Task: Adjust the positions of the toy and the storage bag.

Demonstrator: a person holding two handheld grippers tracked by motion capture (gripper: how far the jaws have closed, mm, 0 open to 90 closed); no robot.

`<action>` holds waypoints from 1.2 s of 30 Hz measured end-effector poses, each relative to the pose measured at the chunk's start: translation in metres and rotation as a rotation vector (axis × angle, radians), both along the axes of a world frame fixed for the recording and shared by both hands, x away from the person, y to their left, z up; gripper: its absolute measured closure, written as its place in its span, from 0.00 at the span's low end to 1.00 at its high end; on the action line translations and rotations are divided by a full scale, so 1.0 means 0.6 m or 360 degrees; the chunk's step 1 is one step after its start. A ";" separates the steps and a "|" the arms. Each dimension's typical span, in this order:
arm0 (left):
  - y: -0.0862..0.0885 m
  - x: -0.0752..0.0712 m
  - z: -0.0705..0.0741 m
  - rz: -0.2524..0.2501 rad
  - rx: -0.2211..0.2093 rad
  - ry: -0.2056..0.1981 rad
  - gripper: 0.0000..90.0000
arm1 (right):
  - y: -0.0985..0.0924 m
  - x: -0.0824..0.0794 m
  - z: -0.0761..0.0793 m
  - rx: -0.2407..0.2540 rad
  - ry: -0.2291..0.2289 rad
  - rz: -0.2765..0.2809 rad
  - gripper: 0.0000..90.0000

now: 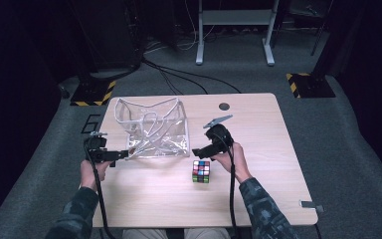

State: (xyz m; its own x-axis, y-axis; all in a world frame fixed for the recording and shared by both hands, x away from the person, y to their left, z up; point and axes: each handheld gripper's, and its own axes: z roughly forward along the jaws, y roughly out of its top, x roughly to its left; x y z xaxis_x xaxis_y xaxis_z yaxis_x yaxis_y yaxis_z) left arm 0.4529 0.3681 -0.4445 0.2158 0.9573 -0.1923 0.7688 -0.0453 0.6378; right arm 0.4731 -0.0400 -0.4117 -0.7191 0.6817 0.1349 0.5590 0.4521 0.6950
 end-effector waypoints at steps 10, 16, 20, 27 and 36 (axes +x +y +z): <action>0.011 0.026 0.044 0.0015 -0.0074 -0.0029 0.03 | 0.037 0.030 0.034 0.0001 -0.0008 0.0034 0.07; 0.013 0.039 0.069 0.0030 -0.0120 -0.0058 0.04 | 0.077 0.045 0.051 -0.0019 -0.0016 0.0061 0.08; 0.014 0.045 0.082 0.0037 -0.0132 -0.0082 0.04 | 0.101 0.054 0.062 -0.0011 -0.0021 0.0076 0.09; 0.015 0.056 0.103 0.0077 -0.0184 -0.0128 0.05 | 0.135 0.065 0.075 0.0003 -0.0038 0.0078 0.10; 0.014 0.080 0.132 0.0099 -0.0206 -0.0160 0.05 | 0.170 0.086 0.086 0.0002 -0.0039 0.0052 0.13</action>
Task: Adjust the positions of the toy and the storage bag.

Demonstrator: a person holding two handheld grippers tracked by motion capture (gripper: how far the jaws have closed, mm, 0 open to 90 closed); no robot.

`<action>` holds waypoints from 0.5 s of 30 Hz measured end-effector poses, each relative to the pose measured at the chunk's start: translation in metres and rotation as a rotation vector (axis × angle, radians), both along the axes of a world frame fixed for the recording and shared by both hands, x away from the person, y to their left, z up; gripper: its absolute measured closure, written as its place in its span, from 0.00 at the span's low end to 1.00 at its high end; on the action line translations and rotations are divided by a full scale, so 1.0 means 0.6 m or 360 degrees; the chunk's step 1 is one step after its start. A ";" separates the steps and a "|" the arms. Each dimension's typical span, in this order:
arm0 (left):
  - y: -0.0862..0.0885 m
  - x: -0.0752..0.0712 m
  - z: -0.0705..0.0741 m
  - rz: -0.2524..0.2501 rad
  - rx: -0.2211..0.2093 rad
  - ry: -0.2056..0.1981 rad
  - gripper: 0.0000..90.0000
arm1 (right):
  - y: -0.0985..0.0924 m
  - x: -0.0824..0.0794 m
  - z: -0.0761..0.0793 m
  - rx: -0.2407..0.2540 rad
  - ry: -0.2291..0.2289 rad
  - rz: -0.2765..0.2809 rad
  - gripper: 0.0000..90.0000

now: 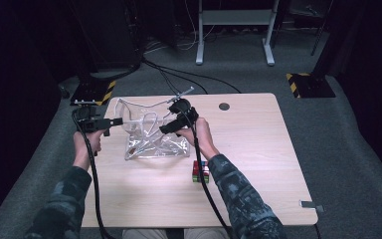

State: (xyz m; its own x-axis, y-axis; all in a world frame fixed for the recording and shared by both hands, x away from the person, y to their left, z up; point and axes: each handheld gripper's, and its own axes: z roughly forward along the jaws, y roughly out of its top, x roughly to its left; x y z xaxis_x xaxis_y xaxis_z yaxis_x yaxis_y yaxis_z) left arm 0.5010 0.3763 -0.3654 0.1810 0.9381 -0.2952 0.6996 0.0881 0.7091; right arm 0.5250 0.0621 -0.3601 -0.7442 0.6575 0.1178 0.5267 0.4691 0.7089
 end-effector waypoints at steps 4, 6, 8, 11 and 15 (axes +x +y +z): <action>-0.005 0.013 0.002 0.0004 0.0000 0.0002 0.06 | 0.009 0.013 0.000 0.0010 0.0027 -0.0023 0.14; -0.008 0.019 0.000 0.0013 0.0001 0.0007 0.07 | 0.013 0.018 0.001 0.0028 0.0038 -0.0044 0.15; -0.011 0.025 -0.003 0.0022 -0.0004 0.0019 0.08 | 0.017 0.021 0.001 0.0027 0.0031 -0.0051 0.15; -0.016 0.034 -0.008 0.0033 -0.0004 0.0037 0.09 | 0.024 0.026 -0.003 0.0025 0.0035 -0.0079 0.17; -0.025 0.041 -0.016 0.0027 0.0011 0.0065 0.10 | 0.029 0.032 -0.009 0.0026 0.0051 -0.0107 0.21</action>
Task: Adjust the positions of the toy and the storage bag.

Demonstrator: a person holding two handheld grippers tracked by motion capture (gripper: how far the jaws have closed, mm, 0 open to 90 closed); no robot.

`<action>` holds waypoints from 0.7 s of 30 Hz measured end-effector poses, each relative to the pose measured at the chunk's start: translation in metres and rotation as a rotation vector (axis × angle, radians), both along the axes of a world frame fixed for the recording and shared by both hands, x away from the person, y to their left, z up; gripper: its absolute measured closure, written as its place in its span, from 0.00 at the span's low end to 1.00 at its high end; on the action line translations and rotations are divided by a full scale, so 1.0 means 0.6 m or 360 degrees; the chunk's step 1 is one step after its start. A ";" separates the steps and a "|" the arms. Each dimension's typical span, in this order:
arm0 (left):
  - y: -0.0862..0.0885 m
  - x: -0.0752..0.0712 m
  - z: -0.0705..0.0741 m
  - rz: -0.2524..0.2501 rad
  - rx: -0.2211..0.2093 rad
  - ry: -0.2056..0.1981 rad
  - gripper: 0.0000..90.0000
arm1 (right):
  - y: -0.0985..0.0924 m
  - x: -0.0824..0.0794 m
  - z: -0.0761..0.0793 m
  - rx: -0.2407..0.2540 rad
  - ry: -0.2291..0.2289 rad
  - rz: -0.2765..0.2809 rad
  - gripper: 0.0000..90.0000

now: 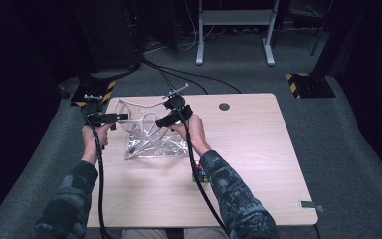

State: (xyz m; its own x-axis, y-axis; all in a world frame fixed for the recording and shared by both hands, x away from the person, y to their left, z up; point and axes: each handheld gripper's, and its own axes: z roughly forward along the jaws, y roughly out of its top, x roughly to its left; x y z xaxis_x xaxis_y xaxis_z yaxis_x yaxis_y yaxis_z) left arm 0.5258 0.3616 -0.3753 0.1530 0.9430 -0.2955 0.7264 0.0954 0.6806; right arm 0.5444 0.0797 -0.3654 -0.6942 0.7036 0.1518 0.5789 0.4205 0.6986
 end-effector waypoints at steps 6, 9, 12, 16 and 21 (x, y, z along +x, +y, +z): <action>-0.010 0.005 -0.012 0.0012 0.0008 0.0029 0.18 | 0.005 0.007 -0.012 -0.0006 0.0020 -0.0028 0.24; -0.013 0.006 -0.018 0.0003 0.0030 0.0057 0.30 | 0.006 0.008 -0.015 -0.0019 0.0027 -0.0044 0.30; -0.016 0.006 -0.025 0.0004 0.0056 0.0084 0.43 | 0.006 0.010 -0.018 -0.0040 0.0051 -0.0052 0.40; -0.024 0.009 -0.035 0.0016 0.0125 0.0162 0.64 | 0.004 0.010 -0.026 -0.0061 0.0071 -0.0041 0.57; -0.034 0.007 -0.036 0.0059 0.0261 0.0168 0.86 | 0.001 0.006 -0.031 -0.0107 0.0082 -0.0049 0.77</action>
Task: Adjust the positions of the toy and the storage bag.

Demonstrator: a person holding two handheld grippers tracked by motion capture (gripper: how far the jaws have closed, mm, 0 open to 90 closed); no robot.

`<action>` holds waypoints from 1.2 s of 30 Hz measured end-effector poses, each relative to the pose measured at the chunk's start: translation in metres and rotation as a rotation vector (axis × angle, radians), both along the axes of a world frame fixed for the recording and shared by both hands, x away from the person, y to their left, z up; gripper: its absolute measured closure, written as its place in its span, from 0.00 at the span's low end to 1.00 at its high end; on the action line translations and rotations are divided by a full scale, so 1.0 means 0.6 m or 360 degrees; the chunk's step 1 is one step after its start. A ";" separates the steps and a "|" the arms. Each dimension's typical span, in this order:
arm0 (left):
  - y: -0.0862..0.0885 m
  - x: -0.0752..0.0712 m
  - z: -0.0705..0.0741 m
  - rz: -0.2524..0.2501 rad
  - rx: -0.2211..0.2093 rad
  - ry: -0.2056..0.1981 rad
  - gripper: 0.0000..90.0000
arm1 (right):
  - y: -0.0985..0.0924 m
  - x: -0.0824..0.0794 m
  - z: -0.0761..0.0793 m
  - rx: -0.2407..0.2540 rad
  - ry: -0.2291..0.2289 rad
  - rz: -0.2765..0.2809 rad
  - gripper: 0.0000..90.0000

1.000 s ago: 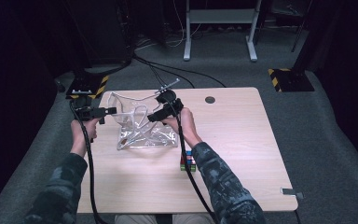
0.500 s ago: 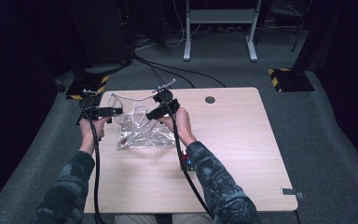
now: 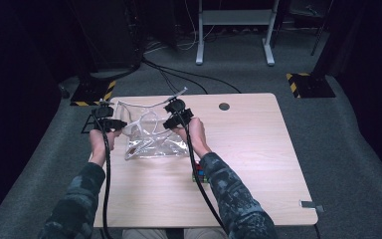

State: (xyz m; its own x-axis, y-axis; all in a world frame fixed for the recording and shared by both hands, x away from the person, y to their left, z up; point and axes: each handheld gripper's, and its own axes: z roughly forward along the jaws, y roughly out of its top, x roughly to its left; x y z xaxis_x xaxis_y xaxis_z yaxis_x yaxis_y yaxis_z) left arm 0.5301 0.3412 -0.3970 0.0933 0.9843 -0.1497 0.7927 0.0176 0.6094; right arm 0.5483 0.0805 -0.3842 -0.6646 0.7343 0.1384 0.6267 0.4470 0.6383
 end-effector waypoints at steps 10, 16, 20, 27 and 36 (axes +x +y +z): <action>-0.015 -0.003 0.003 -0.0005 0.0090 -0.0039 0.99 | -0.022 -0.009 0.005 -0.0123 -0.0149 -0.0029 0.97; -0.017 -0.006 0.012 -0.0051 0.0131 -0.0072 0.99 | -0.050 -0.010 0.014 -0.0148 -0.0182 -0.0072 0.98; -0.025 -0.005 0.020 -0.0103 0.0172 -0.0071 0.99 | -0.074 -0.010 0.022 -0.0188 -0.0210 -0.0085 0.98; -0.036 -0.005 0.033 -0.0171 0.0210 -0.0091 0.99 | -0.124 -0.012 0.040 -0.0284 -0.0221 -0.0162 0.98; -0.049 -0.002 0.051 -0.0228 0.0232 -0.0118 0.99 | -0.213 -0.012 0.053 -0.0336 -0.0264 -0.0310 0.98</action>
